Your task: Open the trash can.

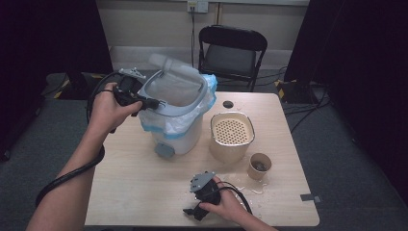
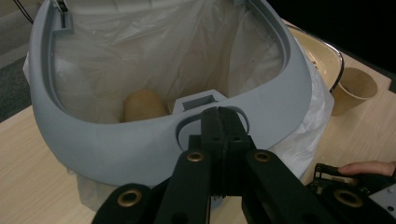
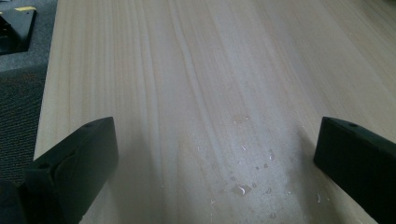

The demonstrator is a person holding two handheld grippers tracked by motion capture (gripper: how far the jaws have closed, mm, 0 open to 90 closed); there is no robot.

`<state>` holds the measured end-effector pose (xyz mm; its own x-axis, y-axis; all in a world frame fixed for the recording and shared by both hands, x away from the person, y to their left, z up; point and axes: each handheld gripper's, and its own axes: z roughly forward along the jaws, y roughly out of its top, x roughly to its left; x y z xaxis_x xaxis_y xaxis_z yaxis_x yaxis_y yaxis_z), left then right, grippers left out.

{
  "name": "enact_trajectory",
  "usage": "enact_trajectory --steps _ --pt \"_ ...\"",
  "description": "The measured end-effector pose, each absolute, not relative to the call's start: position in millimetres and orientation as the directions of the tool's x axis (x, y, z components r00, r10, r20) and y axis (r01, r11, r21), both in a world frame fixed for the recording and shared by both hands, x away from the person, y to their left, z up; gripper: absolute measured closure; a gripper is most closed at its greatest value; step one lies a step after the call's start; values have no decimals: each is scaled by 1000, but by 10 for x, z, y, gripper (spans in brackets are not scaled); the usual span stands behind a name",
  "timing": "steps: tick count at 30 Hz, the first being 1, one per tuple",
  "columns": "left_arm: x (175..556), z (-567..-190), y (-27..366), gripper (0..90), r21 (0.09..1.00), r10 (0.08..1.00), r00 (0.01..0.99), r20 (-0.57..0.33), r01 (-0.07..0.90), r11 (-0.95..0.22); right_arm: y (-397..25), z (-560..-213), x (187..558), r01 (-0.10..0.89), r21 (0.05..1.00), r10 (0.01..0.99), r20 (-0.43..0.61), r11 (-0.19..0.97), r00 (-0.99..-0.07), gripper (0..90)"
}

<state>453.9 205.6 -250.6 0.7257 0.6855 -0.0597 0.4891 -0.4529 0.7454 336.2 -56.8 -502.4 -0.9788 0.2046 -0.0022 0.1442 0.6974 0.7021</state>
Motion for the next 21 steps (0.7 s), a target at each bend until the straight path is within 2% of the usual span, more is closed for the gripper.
enact_trajectory --steps 8,21 --pt "4529 -2497 2072 900 763 674 737 -60 468 -445 -568 -5023 3362 146 702 205 0 697 -979 0" --pt "4420 -2462 2066 662 758 652 756 -62 461 -462 -567 -5023 3363 144 702 205 -3 697 -979 0"
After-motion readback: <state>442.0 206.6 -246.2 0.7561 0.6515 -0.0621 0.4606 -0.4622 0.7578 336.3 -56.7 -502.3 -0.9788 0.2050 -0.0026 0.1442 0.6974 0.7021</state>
